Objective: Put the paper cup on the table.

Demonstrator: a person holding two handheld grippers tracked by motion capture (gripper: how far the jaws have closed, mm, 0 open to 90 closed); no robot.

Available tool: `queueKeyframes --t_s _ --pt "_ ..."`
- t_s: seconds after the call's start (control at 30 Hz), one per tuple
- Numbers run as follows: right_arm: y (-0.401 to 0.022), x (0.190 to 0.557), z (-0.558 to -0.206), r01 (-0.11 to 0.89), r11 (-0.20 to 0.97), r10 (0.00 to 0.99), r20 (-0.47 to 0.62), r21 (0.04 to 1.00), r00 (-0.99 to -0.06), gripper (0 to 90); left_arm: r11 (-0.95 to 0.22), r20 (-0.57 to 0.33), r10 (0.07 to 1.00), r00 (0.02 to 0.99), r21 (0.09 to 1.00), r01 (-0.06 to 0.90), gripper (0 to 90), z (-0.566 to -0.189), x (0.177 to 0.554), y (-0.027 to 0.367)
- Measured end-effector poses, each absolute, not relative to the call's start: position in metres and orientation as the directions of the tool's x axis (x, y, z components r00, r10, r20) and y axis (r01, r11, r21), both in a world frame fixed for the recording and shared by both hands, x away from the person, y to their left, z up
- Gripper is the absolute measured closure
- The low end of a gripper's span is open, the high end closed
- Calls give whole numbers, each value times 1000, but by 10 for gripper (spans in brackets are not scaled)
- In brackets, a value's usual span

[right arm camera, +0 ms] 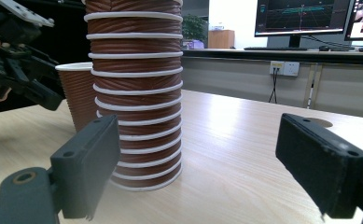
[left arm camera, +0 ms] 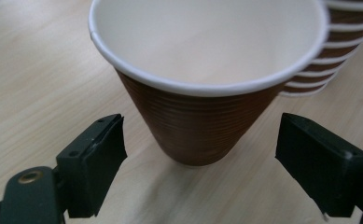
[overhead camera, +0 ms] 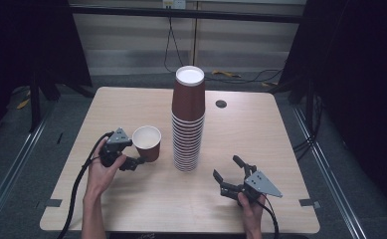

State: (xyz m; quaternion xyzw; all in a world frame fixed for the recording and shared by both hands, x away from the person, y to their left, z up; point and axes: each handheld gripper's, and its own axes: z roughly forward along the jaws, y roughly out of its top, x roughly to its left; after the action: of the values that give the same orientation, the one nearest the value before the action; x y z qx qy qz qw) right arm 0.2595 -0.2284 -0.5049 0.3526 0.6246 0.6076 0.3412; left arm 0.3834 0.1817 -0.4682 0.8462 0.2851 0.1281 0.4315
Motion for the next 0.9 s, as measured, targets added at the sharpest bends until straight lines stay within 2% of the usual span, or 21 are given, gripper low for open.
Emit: queueKeyframes --t_s 0.13,0.2,0.3,0.37,0.4,0.47,0.6,0.73,0.8,0.9 --pt "-228 259 -505 24 13 855 1 1000 -518 135 -411 -48 610 791 834 368 157 -470 375 185" --pt "-228 259 -505 25 13 855 1 1000 -518 135 -389 -27 626 779 856 342 158 -469 366 186" --pt "-228 259 -505 24 14 855 1 1000 -518 135 -316 -43 642 766 895 316 154 -468 357 188" --pt "-228 259 -505 25 13 855 1 1000 -518 135 -311 -34 644 765 901 302 157 -467 354 188" --pt "-228 259 -505 25 13 855 2 1000 -518 135 -309 -3 646 763 914 265 155 -466 348 186" --pt "-228 259 -505 22 14 855 -1 1000 -519 135 -289 -9 643 766 923 253 156 -466 344 185" --pt "-228 259 -505 22 14 855 0 1000 -519 134 -280 -22 642 766 924 262 156 -468 339 180" --pt "-228 259 -505 22 14 855 0 1000 -519 135 -231 -63 687 724 925 300 156 -477 331 180" --pt "-229 259 -505 22 13 854 0 1000 -521 135 -180 -77 690 720 945 273 157 -484 323 178" --pt "-229 259 -505 22 14 854 -1 1000 -521 135 -177 -52 690 722 955 238 157 -489 317 174"
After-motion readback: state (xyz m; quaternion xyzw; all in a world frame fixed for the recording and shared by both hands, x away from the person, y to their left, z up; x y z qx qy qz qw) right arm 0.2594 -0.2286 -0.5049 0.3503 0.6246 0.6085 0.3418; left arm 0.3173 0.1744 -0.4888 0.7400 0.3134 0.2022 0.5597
